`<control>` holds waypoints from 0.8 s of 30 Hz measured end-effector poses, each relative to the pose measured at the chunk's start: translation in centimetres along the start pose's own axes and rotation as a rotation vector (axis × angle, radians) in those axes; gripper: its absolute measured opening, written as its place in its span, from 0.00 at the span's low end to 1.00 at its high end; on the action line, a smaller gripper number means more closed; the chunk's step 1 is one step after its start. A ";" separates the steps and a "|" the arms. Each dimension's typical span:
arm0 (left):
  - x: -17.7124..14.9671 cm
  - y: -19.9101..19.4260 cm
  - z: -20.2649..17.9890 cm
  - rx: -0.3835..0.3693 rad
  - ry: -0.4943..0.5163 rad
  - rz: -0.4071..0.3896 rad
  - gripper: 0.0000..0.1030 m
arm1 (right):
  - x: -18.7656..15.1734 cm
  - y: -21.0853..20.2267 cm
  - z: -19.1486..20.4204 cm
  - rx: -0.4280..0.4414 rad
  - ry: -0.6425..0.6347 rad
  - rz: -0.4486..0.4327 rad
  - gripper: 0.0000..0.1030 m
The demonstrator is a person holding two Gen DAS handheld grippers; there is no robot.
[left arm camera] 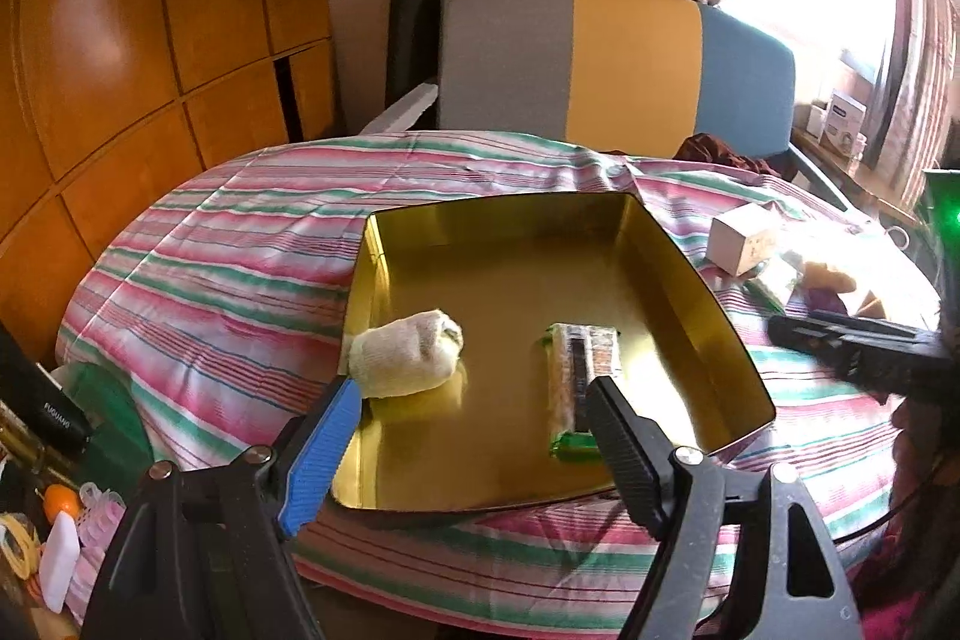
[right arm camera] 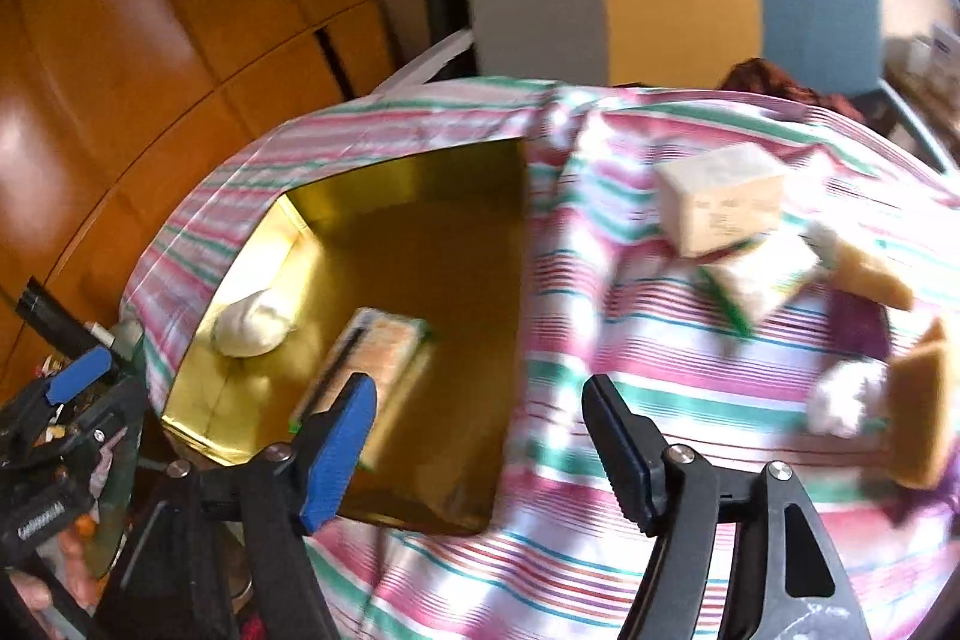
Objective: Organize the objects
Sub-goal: 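Carry the cracker packet into the gold tray and open the right tool, then grasp the white box with the left tool while the right tool reaches the green box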
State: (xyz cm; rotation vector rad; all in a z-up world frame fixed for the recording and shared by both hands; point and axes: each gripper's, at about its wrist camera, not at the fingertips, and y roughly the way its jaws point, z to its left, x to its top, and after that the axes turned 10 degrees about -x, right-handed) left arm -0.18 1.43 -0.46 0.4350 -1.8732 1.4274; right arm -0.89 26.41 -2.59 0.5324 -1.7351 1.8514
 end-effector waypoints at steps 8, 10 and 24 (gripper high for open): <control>0.3 1.9 -2.0 -0.067 0.016 0.067 0.74 | -1.4 -4.1 -8.8 -0.128 0.132 -0.062 0.77; 0.4 2.5 -2.7 -0.106 0.022 0.090 0.74 | -1.8 -5.3 -11.6 -0.169 0.177 -0.074 0.82; 3.8 6.5 -11.9 -0.319 0.183 0.181 0.58 | -7.2 -10.8 -28.4 -0.328 0.613 -0.168 0.98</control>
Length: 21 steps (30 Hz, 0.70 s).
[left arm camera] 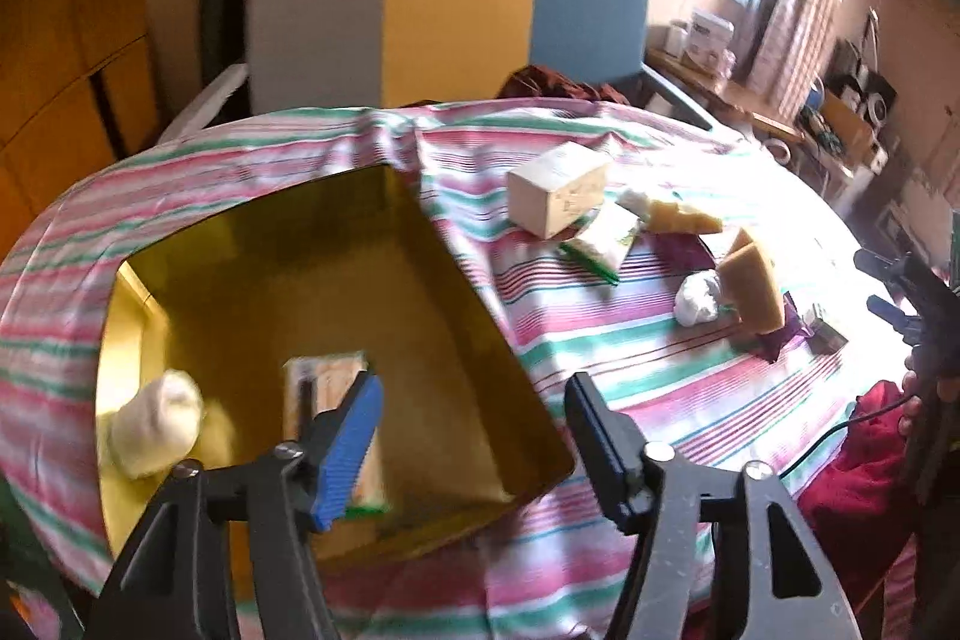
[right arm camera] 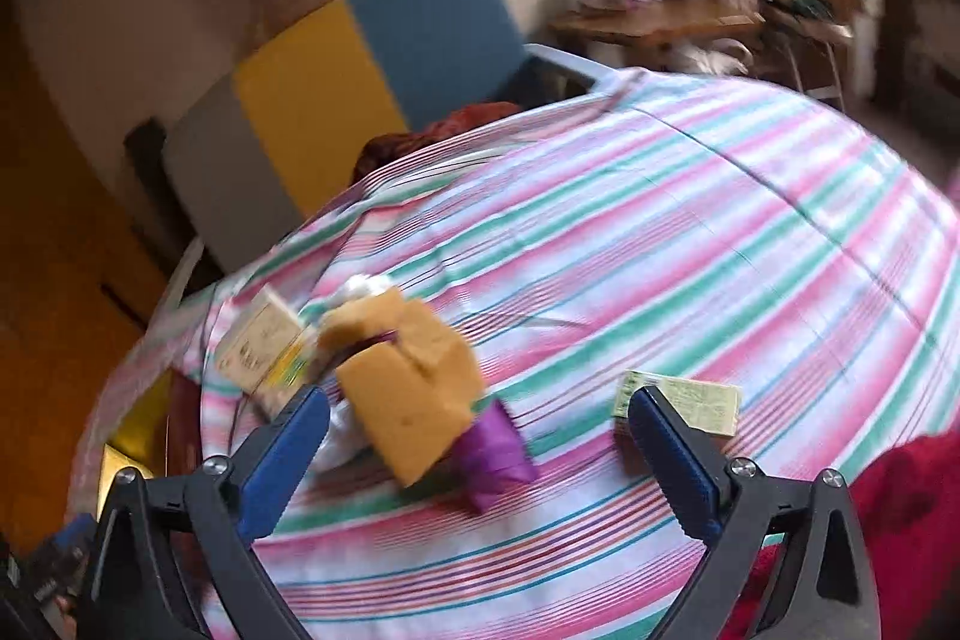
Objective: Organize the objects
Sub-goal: 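Grasp the white box with the left tool while the right tool reaches the green box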
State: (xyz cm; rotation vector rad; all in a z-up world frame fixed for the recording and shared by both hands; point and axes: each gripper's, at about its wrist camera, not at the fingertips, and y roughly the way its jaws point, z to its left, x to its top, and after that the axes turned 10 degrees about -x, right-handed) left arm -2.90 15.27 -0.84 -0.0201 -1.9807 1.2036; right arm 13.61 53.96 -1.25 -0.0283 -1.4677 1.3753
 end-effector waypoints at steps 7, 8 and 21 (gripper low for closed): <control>6.3 5.5 -2.2 -0.050 0.081 0.049 0.57 | 0.0 0.6 -0.8 0.088 0.056 0.016 0.98; 7.2 6.5 -2.3 -0.064 0.086 0.057 0.58 | -0.2 0.6 -0.7 0.093 0.055 0.015 0.98; 15.0 20.3 -3.1 -0.066 0.252 0.243 0.87 | -0.3 1.4 -1.3 0.173 0.105 0.059 1.00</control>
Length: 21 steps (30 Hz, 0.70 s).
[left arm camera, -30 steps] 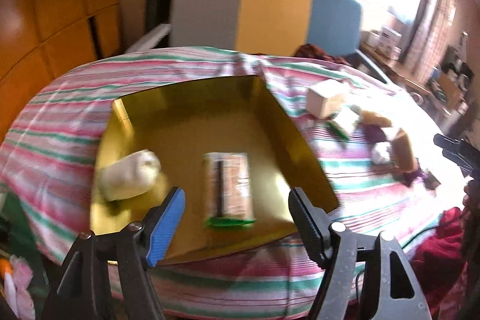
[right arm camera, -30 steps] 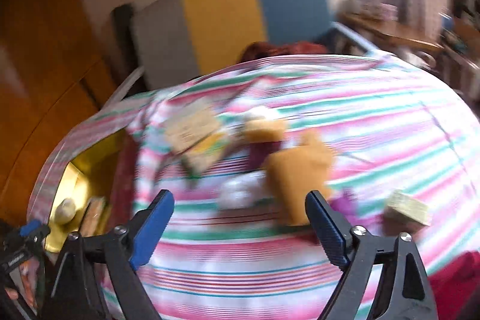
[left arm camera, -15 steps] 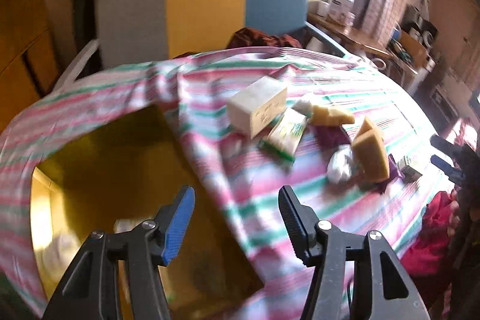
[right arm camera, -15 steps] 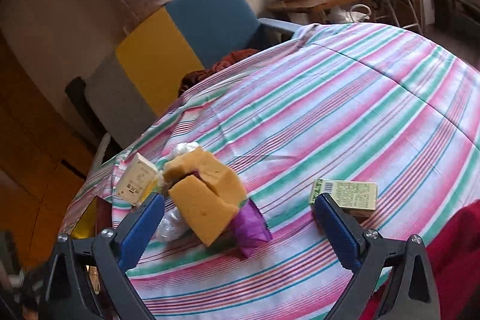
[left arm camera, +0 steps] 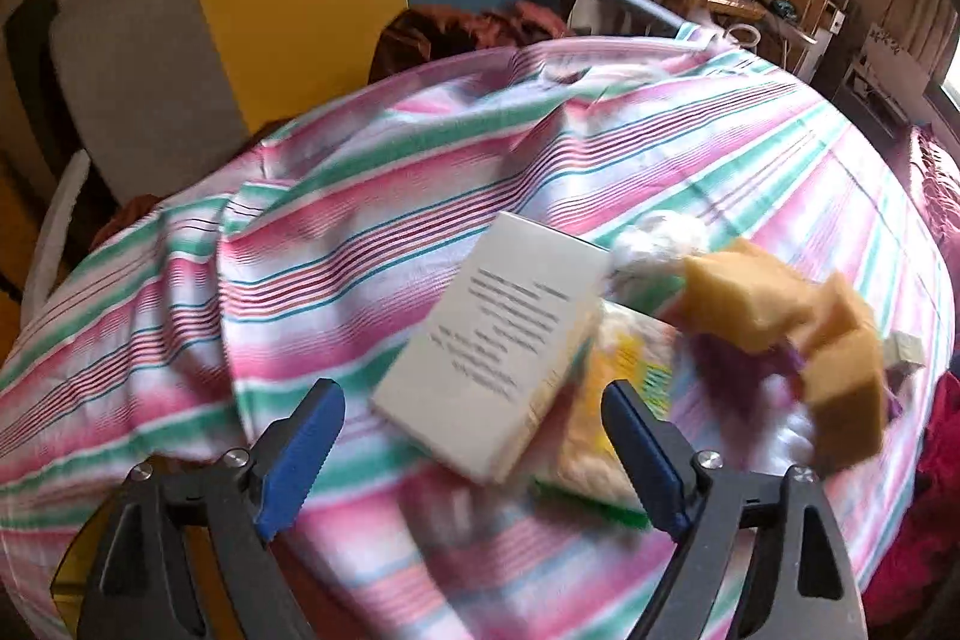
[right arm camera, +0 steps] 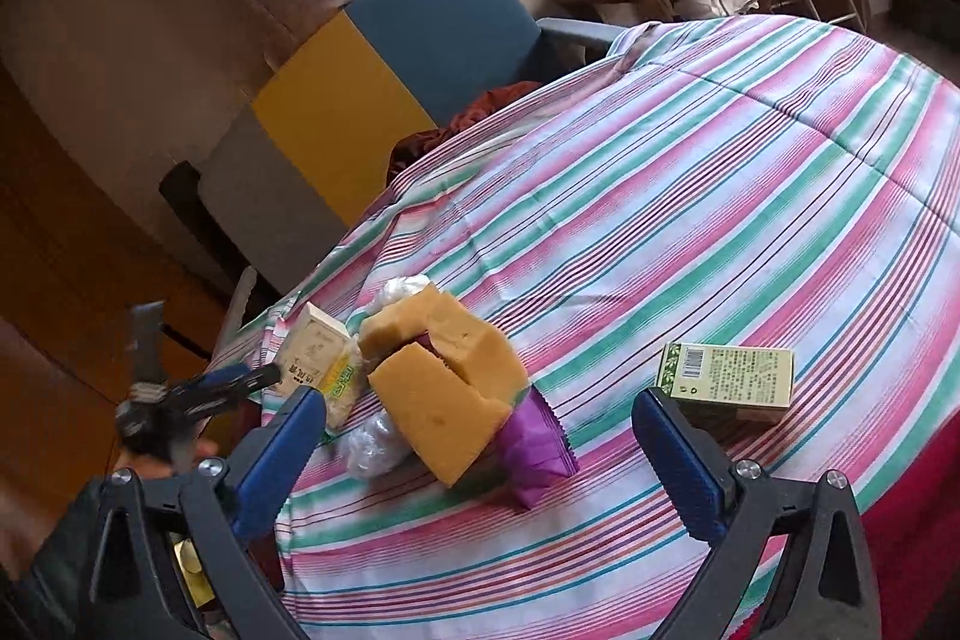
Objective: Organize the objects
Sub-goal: 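Grasp the white box with the left tool while the right tool reaches the green box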
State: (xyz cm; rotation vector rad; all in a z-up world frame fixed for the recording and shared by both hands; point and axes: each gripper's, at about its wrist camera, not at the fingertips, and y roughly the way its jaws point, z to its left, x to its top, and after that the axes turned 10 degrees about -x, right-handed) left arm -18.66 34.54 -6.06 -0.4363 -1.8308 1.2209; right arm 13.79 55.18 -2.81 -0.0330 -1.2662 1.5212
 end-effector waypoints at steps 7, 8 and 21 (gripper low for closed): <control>1.4 2.6 1.2 -0.064 -0.027 0.019 0.84 | 0.1 0.1 -0.7 0.017 0.042 0.014 1.00; 1.5 2.8 1.2 -0.081 -0.038 0.020 0.69 | 0.1 0.2 -0.8 0.019 0.050 0.016 1.00; -4.6 -4.3 -4.1 -0.109 -0.085 -0.121 0.49 | 0.5 -0.4 -3.2 0.005 0.174 -0.005 1.00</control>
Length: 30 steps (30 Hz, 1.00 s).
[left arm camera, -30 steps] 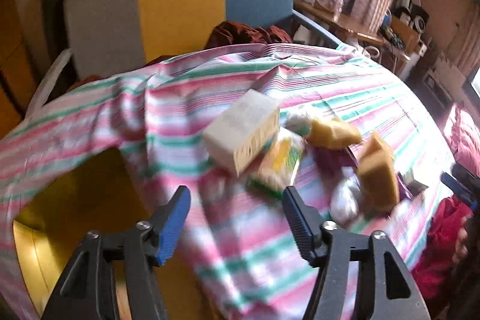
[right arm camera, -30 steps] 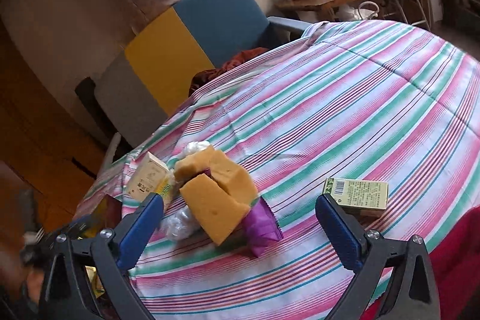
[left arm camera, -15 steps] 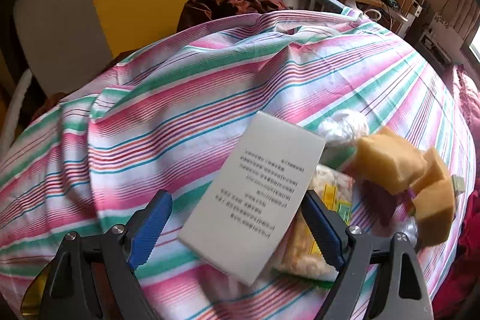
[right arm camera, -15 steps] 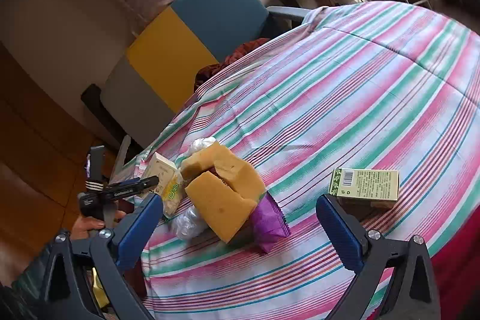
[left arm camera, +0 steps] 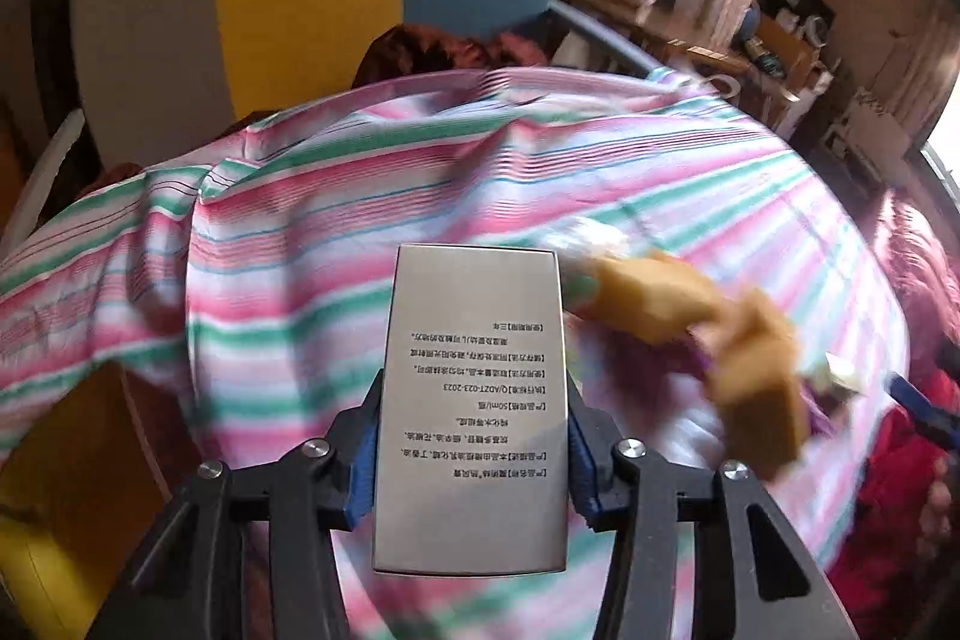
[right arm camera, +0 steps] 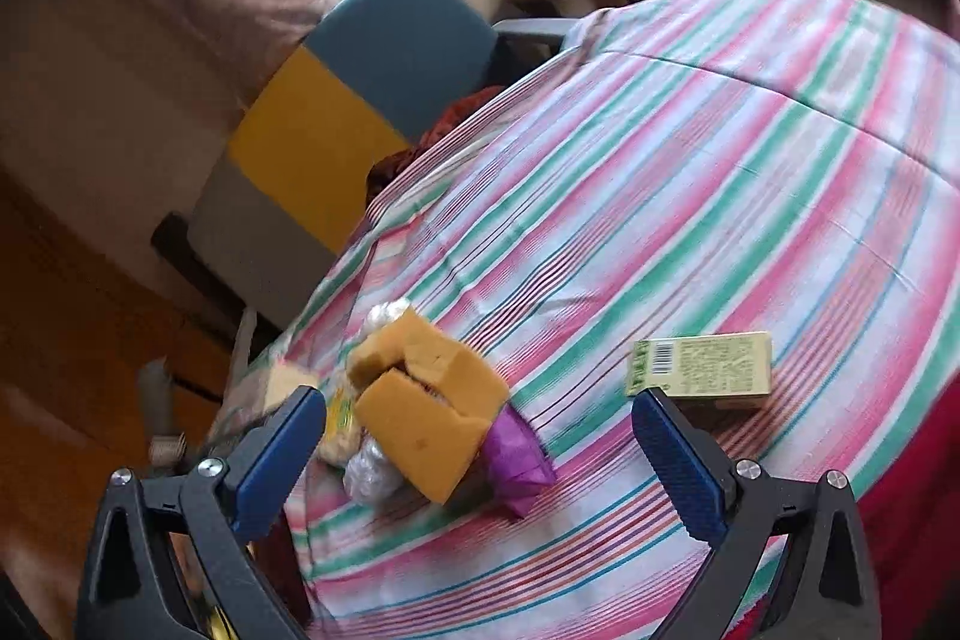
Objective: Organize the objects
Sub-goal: 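Grasp the white box with the left tool while the right tool reaches the green box, then place the white box in the gold tray with the left tool while the right tool grasps the green box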
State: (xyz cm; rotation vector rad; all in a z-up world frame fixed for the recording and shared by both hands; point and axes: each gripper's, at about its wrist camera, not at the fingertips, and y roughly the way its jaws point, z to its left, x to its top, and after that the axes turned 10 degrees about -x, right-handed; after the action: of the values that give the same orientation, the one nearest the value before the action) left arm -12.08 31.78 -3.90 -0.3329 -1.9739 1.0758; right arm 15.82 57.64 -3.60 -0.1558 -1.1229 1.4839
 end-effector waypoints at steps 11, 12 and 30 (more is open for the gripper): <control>-11.7 -4.1 -7.5 -0.090 0.136 0.036 0.49 | 3.7 1.3 0.9 -0.313 -0.207 0.162 1.00; -12.5 -4.2 -7.8 -0.091 0.142 0.041 0.49 | 4.0 2.0 1.6 -0.353 -0.301 0.203 1.00; -15.3 -9.6 -7.9 -0.054 0.089 -0.083 0.49 | 3.9 9.5 -2.7 -0.627 -0.190 0.373 0.81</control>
State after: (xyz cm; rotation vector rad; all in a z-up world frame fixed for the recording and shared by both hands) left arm 4.83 21.77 -2.60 -0.3194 -1.9233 0.9409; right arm 9.96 63.96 -9.74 -0.7010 -1.7642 1.4370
